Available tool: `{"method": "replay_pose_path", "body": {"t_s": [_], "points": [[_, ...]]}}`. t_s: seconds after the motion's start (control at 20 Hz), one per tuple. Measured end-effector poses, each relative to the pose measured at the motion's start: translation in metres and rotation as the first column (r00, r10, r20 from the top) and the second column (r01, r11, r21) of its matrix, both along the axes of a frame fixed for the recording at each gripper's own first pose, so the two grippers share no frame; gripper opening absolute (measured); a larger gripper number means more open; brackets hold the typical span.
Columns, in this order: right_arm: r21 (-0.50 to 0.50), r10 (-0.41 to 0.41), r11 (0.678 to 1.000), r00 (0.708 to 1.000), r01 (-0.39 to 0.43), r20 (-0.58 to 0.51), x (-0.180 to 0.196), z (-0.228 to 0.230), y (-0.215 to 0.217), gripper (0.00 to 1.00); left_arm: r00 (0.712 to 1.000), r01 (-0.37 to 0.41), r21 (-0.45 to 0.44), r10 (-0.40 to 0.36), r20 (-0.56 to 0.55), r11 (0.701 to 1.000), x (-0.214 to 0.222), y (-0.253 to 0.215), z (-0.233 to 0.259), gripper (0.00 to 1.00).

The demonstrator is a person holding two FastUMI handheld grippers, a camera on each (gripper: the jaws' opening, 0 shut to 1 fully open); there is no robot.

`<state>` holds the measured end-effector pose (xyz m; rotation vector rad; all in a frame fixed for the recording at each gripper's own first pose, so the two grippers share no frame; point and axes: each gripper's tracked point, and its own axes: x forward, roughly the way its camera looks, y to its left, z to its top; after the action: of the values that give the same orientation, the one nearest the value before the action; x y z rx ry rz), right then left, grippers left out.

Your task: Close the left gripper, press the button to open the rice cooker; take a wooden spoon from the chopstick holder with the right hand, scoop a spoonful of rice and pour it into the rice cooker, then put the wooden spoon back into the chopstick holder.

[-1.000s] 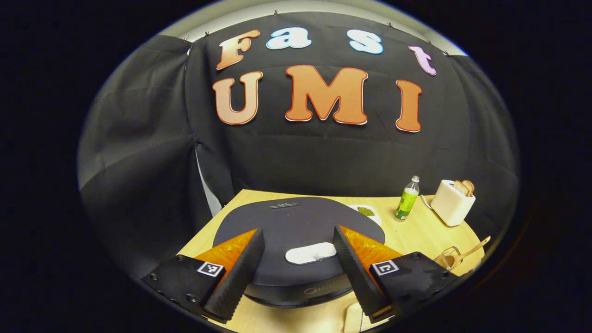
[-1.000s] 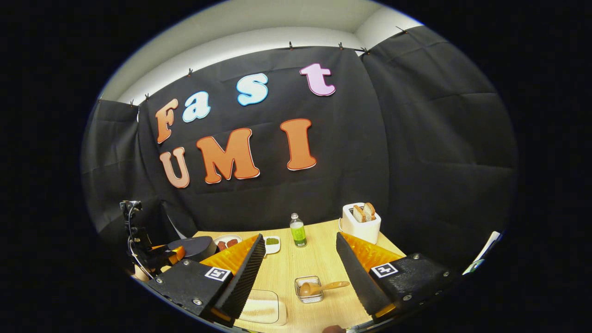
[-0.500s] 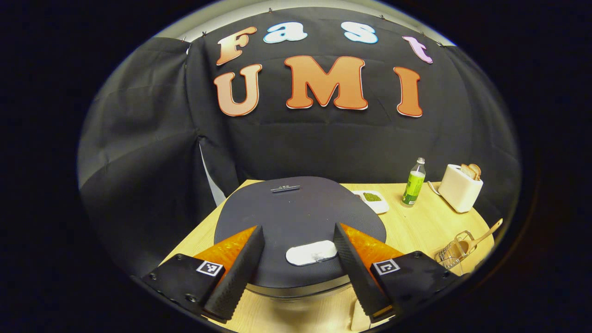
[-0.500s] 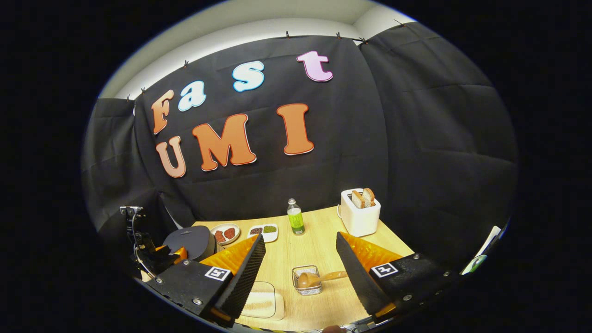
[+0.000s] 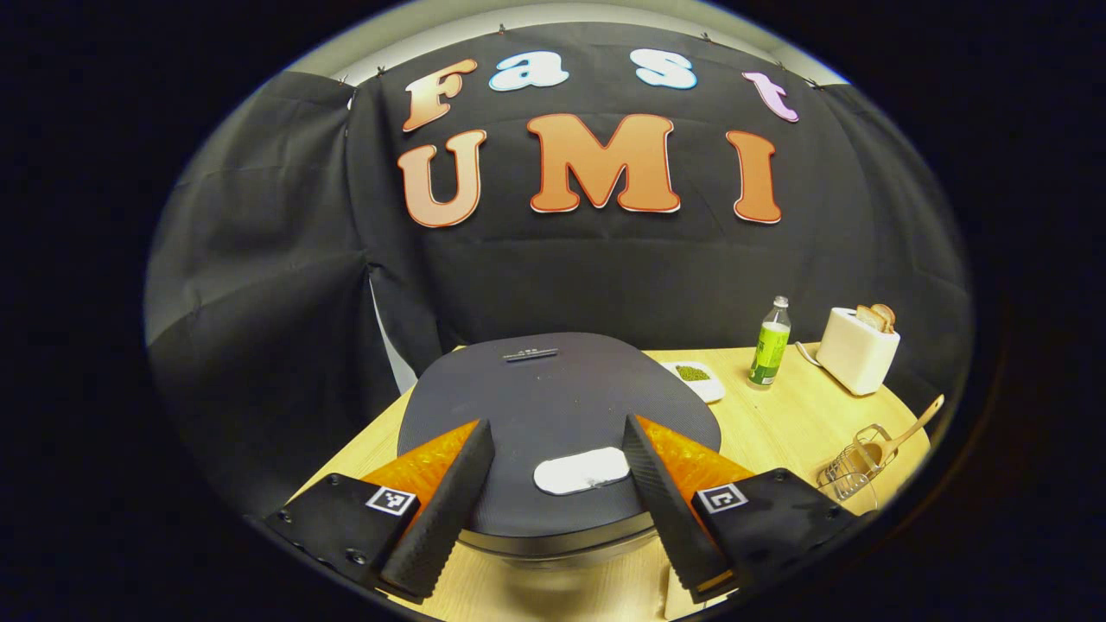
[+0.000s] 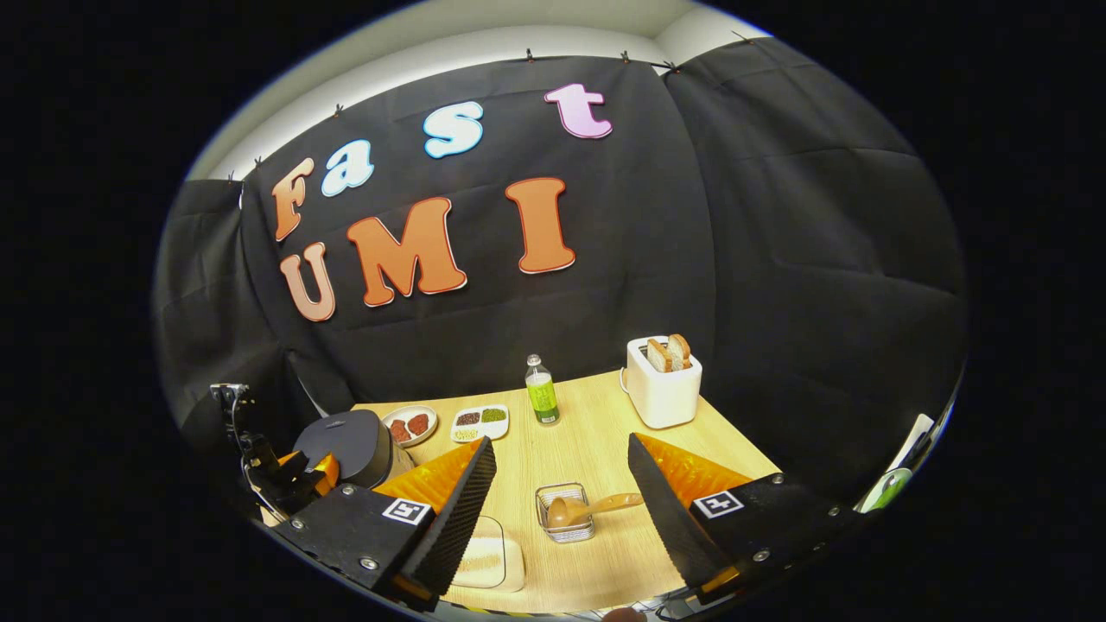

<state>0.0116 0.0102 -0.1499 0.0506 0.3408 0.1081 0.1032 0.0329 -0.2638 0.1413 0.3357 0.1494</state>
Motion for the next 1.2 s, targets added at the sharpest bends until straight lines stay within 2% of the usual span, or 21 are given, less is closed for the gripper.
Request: {"method": "replay_pose_path", "body": {"t_s": [0.25,0.3,0.35,0.4,0.45,0.7,0.8,0.95,1.2], "points": [[-0.027,0.014,1.0,0.999,-0.013,0.041,0.004,0.014,0.006,0.95,0.997,0.014,-0.047,-0.018,-0.073,0.999,-0.003,-0.002,0.003,1.0],[-0.029,0.018,0.999,0.999,-0.016,0.051,0.005,0.019,0.008,0.95,0.997,0.011,-0.077,-0.017,-0.079,0.997,-0.005,-0.001,0.007,0.98],[-0.03,0.022,0.999,0.998,-0.02,0.066,0.006,0.023,0.009,0.95,0.997,0.013,-0.126,-0.023,-0.079,0.992,-0.005,-0.006,0.014,1.0],[-0.033,0.025,0.999,0.997,-0.023,0.078,0.007,0.028,0.009,0.95,0.997,0.007,-0.162,-0.019,-0.075,0.987,-0.007,-0.006,0.023,0.96],[-0.036,0.029,0.999,0.996,-0.026,0.087,0.009,0.032,0.01,0.95,0.998,-0.004,-0.174,-0.008,-0.066,0.985,-0.009,-0.003,0.035,1.0],[-0.044,0.064,0.997,0.99,-0.058,0.126,0.023,0.057,0.016,0.95,1.0,0.023,-0.155,-0.019,0.025,0.988,-0.018,0.007,0.135,0.98],[-0.052,0.08,0.996,0.985,-0.073,0.153,0.03,0.072,0.021,0.95,0.995,0.036,-0.129,-0.023,0.102,0.991,-0.025,0.012,0.194,0.98],[-0.06,0.1,0.994,0.976,-0.09,0.196,0.041,0.099,0.03,0.95,0.977,0.017,-0.06,-0.004,0.213,0.998,-0.052,0.027,0.279,0.98],[-0.076,0.128,0.991,0.954,-0.111,0.27,0.044,0.14,0.048,0.95,0.929,-0.026,0.022,0.016,0.37,0.999,-0.099,0.047,0.371,0.99]]}}
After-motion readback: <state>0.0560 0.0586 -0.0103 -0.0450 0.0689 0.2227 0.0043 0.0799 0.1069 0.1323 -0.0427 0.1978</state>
